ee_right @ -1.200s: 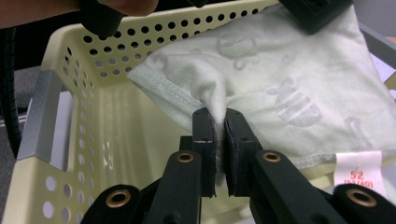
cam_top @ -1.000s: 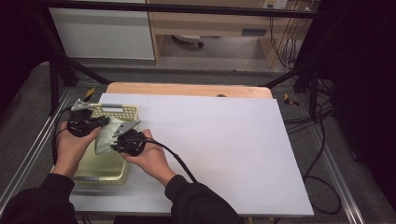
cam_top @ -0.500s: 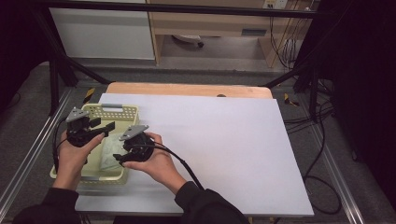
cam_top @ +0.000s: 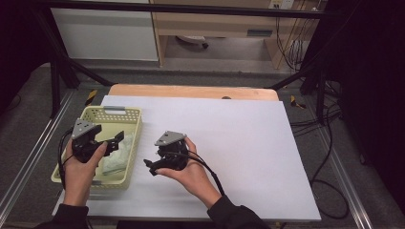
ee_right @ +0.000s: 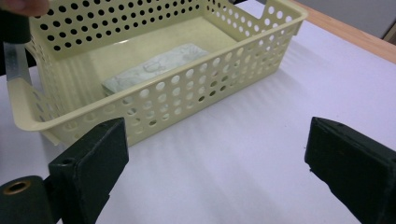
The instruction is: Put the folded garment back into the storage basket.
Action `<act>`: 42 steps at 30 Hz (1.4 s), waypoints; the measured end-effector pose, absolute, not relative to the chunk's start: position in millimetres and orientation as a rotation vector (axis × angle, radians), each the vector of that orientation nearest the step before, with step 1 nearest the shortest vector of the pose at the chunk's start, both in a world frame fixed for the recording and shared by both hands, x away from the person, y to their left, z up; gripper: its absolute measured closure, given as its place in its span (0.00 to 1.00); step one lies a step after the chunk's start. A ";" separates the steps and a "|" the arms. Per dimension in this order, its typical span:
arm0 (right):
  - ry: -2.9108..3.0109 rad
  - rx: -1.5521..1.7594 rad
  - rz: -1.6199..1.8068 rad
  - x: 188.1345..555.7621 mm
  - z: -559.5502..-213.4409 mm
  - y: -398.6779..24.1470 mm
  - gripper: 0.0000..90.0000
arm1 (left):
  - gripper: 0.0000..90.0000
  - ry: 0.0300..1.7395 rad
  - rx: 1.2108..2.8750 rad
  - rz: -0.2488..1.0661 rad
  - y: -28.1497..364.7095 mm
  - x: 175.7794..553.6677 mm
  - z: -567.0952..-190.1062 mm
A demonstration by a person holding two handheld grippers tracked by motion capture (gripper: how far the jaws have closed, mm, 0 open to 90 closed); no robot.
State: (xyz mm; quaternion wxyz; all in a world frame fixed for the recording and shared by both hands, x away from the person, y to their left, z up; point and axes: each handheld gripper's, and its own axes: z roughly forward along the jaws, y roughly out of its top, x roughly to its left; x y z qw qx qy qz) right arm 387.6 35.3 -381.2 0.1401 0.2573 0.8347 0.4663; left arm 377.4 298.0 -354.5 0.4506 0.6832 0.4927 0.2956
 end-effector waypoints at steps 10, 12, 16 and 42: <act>2.401 0.760 1.308 384.9 -385.8 16.7 0.05 | 0.09 1.141 1.699 0.651 295.9 350.1 -365.3; 2.403 0.764 1.289 384.8 -387.5 14.4 0.05 | 0.09 1.125 1.700 0.646 292.6 347.3 -367.4; 2.395 0.770 1.269 386.1 -388.3 12.3 0.04 | 0.09 1.134 1.660 0.646 291.7 342.9 -372.2; 2.228 0.727 1.397 395.2 -367.4 -31.5 0.08 | 0.08 1.082 1.763 0.606 273.1 331.4 -389.9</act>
